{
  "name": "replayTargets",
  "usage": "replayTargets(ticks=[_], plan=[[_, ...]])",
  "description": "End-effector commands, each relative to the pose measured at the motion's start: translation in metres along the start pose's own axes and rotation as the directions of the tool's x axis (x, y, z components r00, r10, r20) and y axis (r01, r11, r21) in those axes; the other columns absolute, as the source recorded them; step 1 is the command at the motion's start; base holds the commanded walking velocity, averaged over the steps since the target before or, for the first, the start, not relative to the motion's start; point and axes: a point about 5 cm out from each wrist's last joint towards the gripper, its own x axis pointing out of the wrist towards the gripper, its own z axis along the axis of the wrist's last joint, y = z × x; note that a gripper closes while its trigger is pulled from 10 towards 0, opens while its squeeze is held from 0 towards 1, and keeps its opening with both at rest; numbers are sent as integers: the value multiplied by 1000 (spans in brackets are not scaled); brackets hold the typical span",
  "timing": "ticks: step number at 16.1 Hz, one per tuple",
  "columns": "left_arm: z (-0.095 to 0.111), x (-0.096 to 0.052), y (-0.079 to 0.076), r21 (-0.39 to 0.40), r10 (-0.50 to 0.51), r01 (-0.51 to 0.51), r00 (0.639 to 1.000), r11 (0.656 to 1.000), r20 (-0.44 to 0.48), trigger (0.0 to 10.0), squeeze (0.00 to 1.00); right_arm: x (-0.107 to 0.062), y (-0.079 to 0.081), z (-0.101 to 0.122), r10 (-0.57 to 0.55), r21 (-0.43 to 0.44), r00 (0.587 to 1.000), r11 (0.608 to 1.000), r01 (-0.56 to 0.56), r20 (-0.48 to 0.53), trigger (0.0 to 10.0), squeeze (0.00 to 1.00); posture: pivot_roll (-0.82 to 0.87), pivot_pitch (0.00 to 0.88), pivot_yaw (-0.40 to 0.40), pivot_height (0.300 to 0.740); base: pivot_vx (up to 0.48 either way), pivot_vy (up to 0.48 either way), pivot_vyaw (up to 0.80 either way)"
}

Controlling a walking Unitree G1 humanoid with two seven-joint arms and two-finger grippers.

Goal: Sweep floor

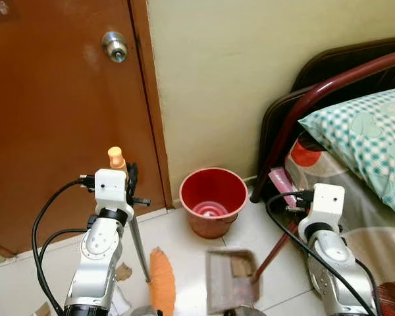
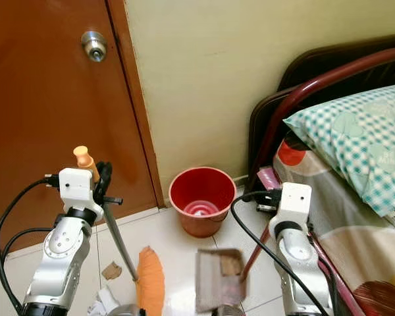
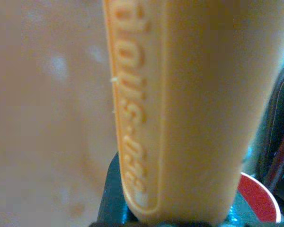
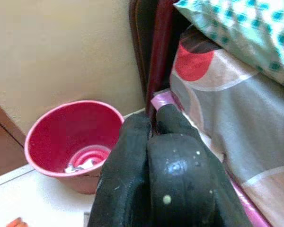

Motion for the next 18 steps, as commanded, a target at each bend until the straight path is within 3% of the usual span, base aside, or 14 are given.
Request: replayTargets(ticks=[1, 8, 18], plan=[[2, 2, 0, 23, 5, -6, 1000, 1000, 20, 10000, 0, 4, 7, 3, 34, -6, 999, 999, -34, 18, 10000, 0, -42, 33, 4, 740, 0, 0, 0], [0, 2, 0, 32, 16, -16, 1000, 999, 2, 10000, 0, 6, 15, 8, 101, -42, 991, 994, -98, 92, 10000, 0, -41, 39, 4, 740, 0, -76, 0], [0, 3, -1, 33, 14, -14, 1000, 999, 4, 10000, 0, 9, 16, 9, 108, -33, 989, 994, -106, 99, 10000, 0, -41, 38, 1, 740, 0, -264, 515]])
